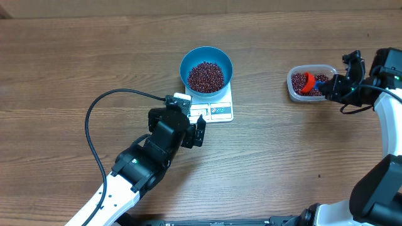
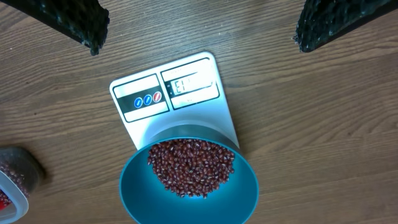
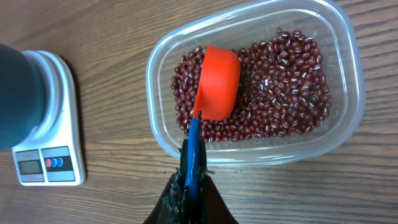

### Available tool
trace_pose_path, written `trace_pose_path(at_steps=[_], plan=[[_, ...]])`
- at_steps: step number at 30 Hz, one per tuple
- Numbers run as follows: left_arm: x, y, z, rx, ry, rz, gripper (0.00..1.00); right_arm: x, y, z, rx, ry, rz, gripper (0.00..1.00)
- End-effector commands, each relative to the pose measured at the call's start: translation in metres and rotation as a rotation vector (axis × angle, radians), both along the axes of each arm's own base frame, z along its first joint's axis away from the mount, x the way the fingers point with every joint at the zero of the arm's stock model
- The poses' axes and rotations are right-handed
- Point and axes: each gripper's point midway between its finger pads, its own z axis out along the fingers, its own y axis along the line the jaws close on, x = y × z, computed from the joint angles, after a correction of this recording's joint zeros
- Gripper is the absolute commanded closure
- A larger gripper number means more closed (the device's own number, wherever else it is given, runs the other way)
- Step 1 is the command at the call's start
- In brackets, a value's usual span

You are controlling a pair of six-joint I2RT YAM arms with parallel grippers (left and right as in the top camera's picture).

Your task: Scoop item into bowl and weigh 150g on scale

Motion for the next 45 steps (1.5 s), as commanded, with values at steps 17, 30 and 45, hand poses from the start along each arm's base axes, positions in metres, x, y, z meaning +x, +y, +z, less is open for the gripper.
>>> trace_pose_path(at_steps=[17,30,45], plan=[[0.006,0.001,0.011,-0.02,-0.023,0.028,0.0,-0.001,-0.025,-0.002,0.297,-0.039,-0.071,0.96],[0.006,0.001,0.011,-0.02,-0.024,0.029,0.01,-0.004,-0.037,0.011,0.394,-0.092,-0.104,0.96],[0.005,0.002,0.011,-0.02,-0.023,0.029,0.01,-0.008,-0.045,0.03,0.514,-0.163,-0.121,0.96]])
